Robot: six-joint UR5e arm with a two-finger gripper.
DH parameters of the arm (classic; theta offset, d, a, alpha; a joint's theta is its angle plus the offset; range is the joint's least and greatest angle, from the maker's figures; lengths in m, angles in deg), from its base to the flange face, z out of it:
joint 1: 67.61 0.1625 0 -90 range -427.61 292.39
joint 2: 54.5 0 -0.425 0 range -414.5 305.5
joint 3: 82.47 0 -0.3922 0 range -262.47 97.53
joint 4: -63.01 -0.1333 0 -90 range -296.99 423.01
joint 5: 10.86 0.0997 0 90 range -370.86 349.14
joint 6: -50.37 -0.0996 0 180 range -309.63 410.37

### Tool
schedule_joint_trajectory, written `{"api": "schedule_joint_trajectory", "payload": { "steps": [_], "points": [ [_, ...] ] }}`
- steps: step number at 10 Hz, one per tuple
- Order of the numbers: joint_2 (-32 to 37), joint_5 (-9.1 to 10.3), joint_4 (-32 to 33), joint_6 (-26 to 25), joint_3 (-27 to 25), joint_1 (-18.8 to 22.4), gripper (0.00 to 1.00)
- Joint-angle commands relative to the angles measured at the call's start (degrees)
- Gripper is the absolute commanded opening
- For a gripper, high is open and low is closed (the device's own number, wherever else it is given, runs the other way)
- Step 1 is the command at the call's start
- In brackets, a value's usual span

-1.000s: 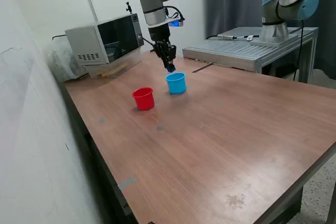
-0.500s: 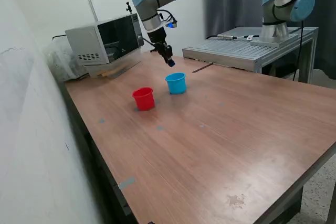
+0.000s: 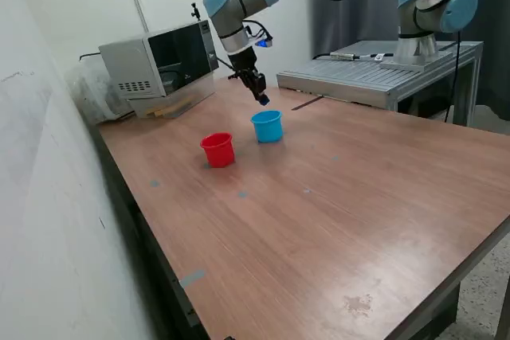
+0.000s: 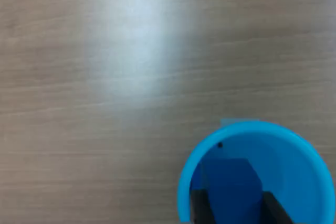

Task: Place red objects in the red bin, and blue objects in the blue bin.

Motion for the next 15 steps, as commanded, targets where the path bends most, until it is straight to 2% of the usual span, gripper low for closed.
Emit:
{"api": "schedule_joint_trajectory", "payload": {
  "steps": [1, 6, 7, 12, 15],
  "points": [
    [0.01, 0.27, 0.85, -0.04, -0.02, 0.07, 0.00],
    [0.10, 0.62, 0.93, -0.04, -0.20, 2.53, 0.00],
    [0.10, 0.62, 1.02, 0.04, -0.11, 2.97, 1.00],
    [0.01, 0.45, 1.46, 0.04, -0.11, 2.97, 1.00],
    [5.69, 0.53, 0.85, -0.13, -3.87, 3.41, 1.00]
  ]
}}
